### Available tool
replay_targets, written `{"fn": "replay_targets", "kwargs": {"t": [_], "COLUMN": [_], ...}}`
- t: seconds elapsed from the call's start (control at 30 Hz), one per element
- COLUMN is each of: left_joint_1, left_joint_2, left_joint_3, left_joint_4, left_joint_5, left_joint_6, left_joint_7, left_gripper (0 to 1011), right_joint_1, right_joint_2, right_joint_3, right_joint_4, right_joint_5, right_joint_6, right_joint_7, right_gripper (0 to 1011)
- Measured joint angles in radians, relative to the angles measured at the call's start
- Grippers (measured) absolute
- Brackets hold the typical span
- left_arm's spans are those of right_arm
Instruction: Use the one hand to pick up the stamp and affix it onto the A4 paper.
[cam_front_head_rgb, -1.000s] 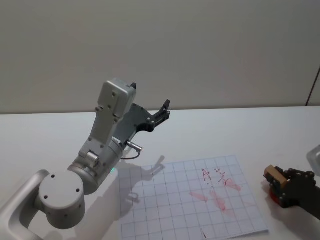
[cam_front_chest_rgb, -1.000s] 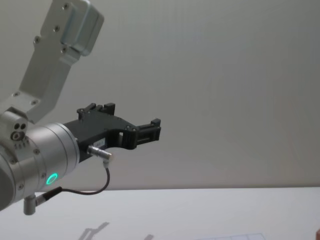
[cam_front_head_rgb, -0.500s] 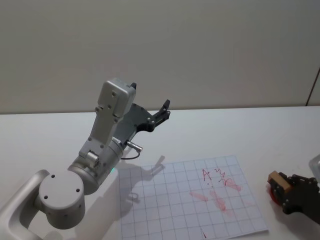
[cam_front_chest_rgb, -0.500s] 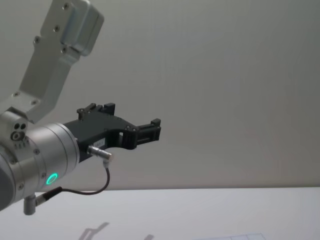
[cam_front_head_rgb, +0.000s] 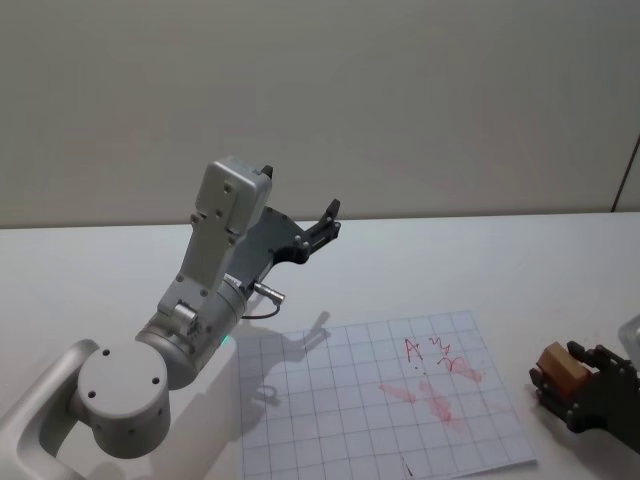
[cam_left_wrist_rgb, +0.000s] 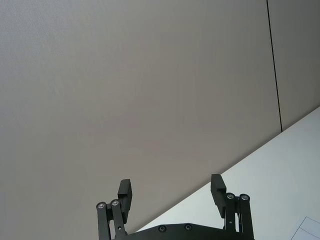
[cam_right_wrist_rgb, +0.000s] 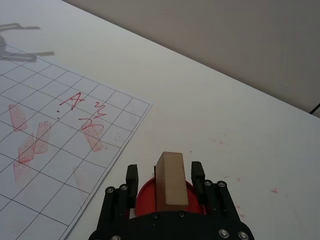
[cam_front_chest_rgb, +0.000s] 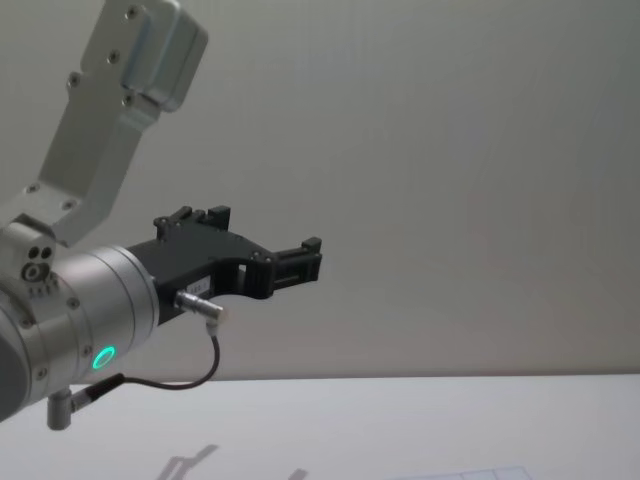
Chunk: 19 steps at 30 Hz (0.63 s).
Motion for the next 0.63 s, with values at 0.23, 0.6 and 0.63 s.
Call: {"fn": "replay_targets", "kwargs": {"t": [0.23,0.6,0.63], "left_joint_1": [0.000,0.000,0.000], "left_joint_2": [0.000,0.000,0.000], "left_joint_3": [0.000,0.000,0.000], "left_joint_4": [0.000,0.000,0.000], "left_joint_5": [0.000,0.000,0.000], "left_joint_6": [0.000,0.000,0.000], "left_joint_7": [0.000,0.000,0.000], "left_gripper": [1001,1001,1001], "right_joint_1": [-0.002,-0.003,-0.003], "right_joint_2": [0.000,0.000,0.000], "right_joint_3": [0.000,0.000,0.000], "right_joint_4": [0.001,0.001,0.001], "right_joint_5": [-0.001,-0.001,-0.001], "right_joint_6": [-0.001,-0.002,-0.002], "right_joint_7": [-0.002,-0.004,-0.004], "right_gripper": [830,1001,1001]}}
